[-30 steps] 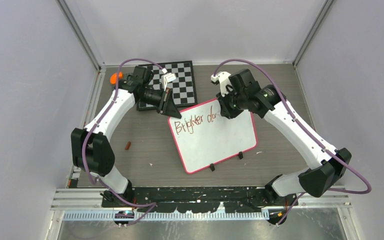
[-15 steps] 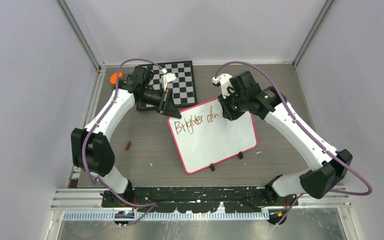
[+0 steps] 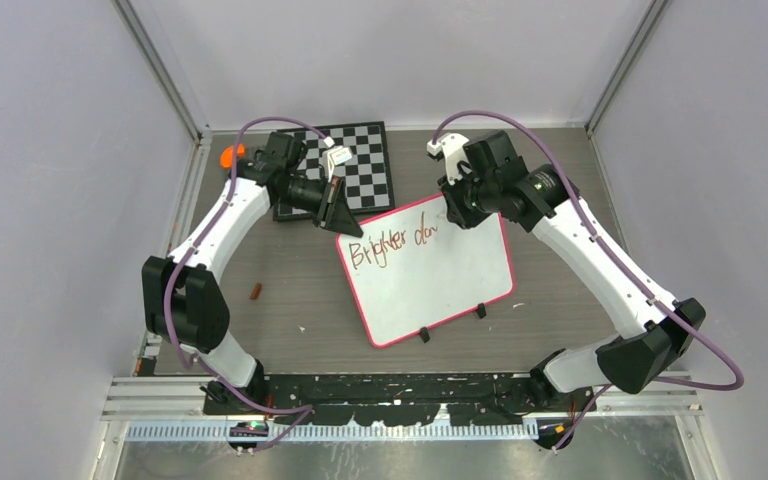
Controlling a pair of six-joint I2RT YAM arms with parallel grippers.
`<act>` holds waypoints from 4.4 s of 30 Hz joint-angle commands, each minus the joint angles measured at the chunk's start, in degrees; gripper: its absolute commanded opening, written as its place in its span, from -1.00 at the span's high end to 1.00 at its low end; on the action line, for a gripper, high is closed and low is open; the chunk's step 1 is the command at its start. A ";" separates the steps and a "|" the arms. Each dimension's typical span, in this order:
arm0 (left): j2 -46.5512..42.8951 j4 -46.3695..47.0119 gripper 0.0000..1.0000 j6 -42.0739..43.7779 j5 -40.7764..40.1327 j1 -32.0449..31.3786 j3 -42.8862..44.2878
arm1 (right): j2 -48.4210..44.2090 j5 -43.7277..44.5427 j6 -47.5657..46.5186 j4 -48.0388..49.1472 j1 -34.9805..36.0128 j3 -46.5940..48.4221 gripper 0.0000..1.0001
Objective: Write a sentence on the whiteboard
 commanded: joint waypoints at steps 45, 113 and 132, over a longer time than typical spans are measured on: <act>-0.82 -0.51 1.00 -0.38 -0.71 -0.10 -0.14 | -5.68 -13.68 1.41 -3.58 -8.17 -2.53 0.99; -0.35 -1.03 1.00 -0.08 -1.14 -0.10 0.12 | -1.88 -13.77 0.62 -3.32 -5.85 -1.78 0.99; -0.07 -1.66 1.00 0.64 -0.90 -0.10 0.55 | -3.30 -12.68 0.08 0.97 -13.72 -2.78 1.00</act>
